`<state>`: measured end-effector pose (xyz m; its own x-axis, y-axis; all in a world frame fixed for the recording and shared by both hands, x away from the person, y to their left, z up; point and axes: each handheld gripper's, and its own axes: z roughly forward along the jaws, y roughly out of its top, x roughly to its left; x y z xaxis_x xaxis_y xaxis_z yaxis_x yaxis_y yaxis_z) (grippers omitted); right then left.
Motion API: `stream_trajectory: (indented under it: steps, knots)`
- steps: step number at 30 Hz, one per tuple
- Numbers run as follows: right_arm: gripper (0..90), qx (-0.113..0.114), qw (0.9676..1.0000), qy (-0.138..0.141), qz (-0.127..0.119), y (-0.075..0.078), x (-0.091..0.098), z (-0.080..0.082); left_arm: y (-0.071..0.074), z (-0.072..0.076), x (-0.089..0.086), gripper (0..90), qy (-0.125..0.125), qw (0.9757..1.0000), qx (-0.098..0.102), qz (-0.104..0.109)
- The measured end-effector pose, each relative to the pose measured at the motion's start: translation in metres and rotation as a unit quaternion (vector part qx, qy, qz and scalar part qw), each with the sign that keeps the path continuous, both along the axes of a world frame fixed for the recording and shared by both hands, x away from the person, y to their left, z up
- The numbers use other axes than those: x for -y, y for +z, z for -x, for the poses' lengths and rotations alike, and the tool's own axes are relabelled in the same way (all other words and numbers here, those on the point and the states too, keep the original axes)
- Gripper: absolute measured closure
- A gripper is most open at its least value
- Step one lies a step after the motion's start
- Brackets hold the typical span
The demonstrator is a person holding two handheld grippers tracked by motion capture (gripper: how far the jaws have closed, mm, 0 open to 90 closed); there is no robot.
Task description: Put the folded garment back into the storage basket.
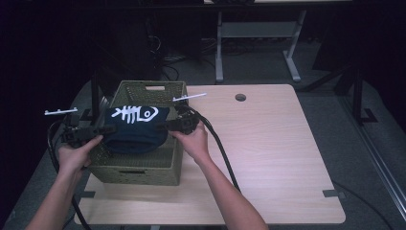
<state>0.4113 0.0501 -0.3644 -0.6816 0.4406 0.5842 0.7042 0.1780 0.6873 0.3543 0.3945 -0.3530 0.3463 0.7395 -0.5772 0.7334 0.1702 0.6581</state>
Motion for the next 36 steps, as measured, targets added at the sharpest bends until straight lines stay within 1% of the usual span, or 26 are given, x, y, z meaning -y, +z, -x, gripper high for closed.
stream_trajectory:
  steps: [2,5,7,8,9,12,16,20,22,23,24,25,26,27,28,29,31,32,33,34,35,36]
  knots:
    - [72.0,0.000,1.0000,-0.001,0.004,-0.001,0.000,0.000,0.000,0.000,0.000,65.4,0.000,1.0000,0.000,-0.002]
    - [71.6,0.006,0.9999,-0.003,0.012,-0.003,0.000,0.000,-0.002,-0.002,0.003,65.3,0.001,0.9999,-0.006,-0.012]
    - [71.5,0.006,0.9999,-0.004,0.016,-0.004,0.000,0.000,-0.003,-0.004,0.005,64.6,-0.003,0.9997,-0.008,-0.021]
    - [71.4,0.008,0.9998,-0.005,0.019,-0.004,0.000,0.000,-0.003,-0.004,0.005,64.3,-0.003,0.9997,-0.008,-0.021]
    - [71.2,0.007,0.9998,-0.007,0.020,-0.005,0.000,0.000,-0.004,-0.004,0.006,64.2,-0.003,0.9996,-0.009,-0.027]
    - [70.8,0.010,0.9994,-0.009,0.030,-0.005,-0.001,0.002,-0.004,-0.004,0.007,64.2,-0.003,0.9994,-0.010,-0.033]
    - [69.6,0.022,0.9985,-0.011,0.049,-0.004,-0.003,0.004,-0.005,-0.005,0.007,63.6,-0.004,0.9990,-0.011,-0.043]
    - [68.4,0.028,0.9977,-0.012,0.060,-0.004,-0.004,0.005,-0.006,-0.006,0.008,63.5,-0.006,0.9986,-0.012,-0.052]
    - [66.7,0.032,0.9972,-0.012,0.067,-0.003,-0.005,0.006,-0.006,-0.006,0.008,63.5,-0.003,0.9984,-0.010,-0.055]
    - [65.2,0.036,0.9967,-0.012,0.072,-0.003,-0.006,0.007,-0.006,-0.006,0.008,63.5,-0.001,0.9983,-0.010,-0.057]
    - [62.8,0.043,0.9960,-0.013,0.078,-0.002,-0.007,0.007,-0.006,-0.006,0.007,62.4,0.004,0.9978,-0.010,-0.065]
    - [58.6,0.048,0.9951,-0.014,0.084,-0.001,-0.007,0.008,-0.006,-0.006,0.007,58.5,0.012,0.9975,-0.008,-0.068]
    - [58.6,0.048,0.9951,-0.014,0.084,-0.001,-0.007,0.008,-0.006,-0.006,0.007,54.7,0.012,0.9975,-0.008,-0.068]
    - [51.0,0.074,0.9922,-0.025,0.097,0.002,-0.007,0.012,-0.007,-0.007,0.005,52.4,0.019,0.9967,-0.010,-0.079]
    - [49.9,0.084,0.9908,-0.030,0.101,0.004,-0.007,0.013,-0.007,-0.007,0.005,51.0,0.022,0.9958,-0.009,-0.088]
    - [48.4,0.088,0.9902,-0.033,0.103,0.007,-0.006,0.014,-0.007,-0.007,0.004,49.6,0.027,0.9955,-0.010,-0.090]
    - [46.3,0.102,0.9877,-0.040,0.112,0.011,-0.004,0.014,-0.007,-0.007,0.003,49.2,0.026,0.9959,-0.006,-0.087]
    - [46.5,0.102,0.9881,-0.043,0.107,0.012,-0.002,0.014,-0.006,-0.007,0.002,49.3,0.026,0.9963,-0.004,-0.082]
    - [46.5,0.098,0.9897,-0.039,0.096,0.014,0.001,0.014,-0.005,-0.006,0.002,49.3,0.031,0.9968,-0.003,-0.074]
    - [46.6,0.096,0.9902,-0.040,0.093,0.015,0.002,0.014,-0.005,-0.006,0.002,49.3,0.031,0.9968,-0.003,-0.074]
    - [46.7,0.099,0.9899,-0.041,0.093,0.016,0.004,0.014,-0.003,-0.004,0.001,49.3,0.027,0.9973,0.003,-0.068]
    - [47.0,0.095,0.9907,-0.040,0.089,0.017,0.006,0.014,-0.002,-0.004,0.002,49.2,0.026,0.9975,0.005,-0.066]
